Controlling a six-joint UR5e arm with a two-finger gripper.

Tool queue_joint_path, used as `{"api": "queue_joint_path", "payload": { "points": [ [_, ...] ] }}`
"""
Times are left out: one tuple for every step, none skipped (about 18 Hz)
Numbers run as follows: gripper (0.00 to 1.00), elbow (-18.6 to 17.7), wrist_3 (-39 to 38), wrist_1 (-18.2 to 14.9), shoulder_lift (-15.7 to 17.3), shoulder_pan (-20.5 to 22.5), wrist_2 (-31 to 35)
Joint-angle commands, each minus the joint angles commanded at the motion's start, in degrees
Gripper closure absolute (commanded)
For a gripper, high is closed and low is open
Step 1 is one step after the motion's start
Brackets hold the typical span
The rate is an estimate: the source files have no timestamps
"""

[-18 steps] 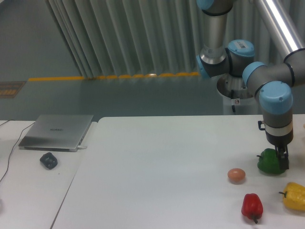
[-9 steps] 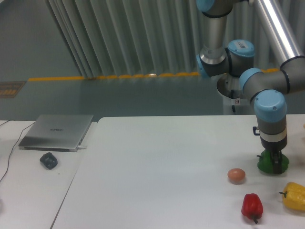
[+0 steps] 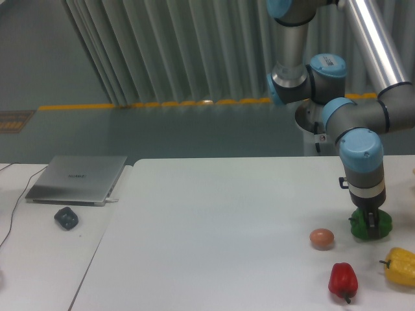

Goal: Place the green peppers in a basket
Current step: 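Lift the green pepper and carry it off the table edge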

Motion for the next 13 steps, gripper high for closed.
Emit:
{"api": "queue_joint_path", "payload": {
  "points": [
    [0.70, 0.09, 0.00, -0.09, 0.18, 0.00, 0.00],
    [0.70, 0.35, 0.00, -0.18, 0.35, 0.17, 0.00],
    [0.70, 1.23, 0.00, -1.05, 0.70, 0.52, -0.09],
    [0.70, 2.63, 0.00, -2.62, 1.31, 0.70, -0.09],
    [0.69, 4.38, 0.09, -4.64, 1.84, 1.40, -0.09],
    [0.69, 6.05, 0.09, -6.23, 2.20, 2.19, -0.35],
    [0.67, 7.55, 0.17, -7.20, 2.29, 2.72, -0.61],
    [0.66, 8.52, 0.26, -7.38, 2.37, 2.81, -0.62],
    [0.66, 9.14, 0.26, -7.38, 2.55, 3.07, -0.62],
    [0.66, 9.32, 0.70, -7.47, 2.90, 3.51, -0.53],
    [0.67, 9.41, 0.96, -7.56, 3.08, 4.13, -0.53],
    [0.67, 9.49, 1.23, -7.56, 3.34, 4.74, -0.53],
    [0.67, 9.50, 1.40, -7.56, 3.60, 5.53, -0.88]
  ]
}}
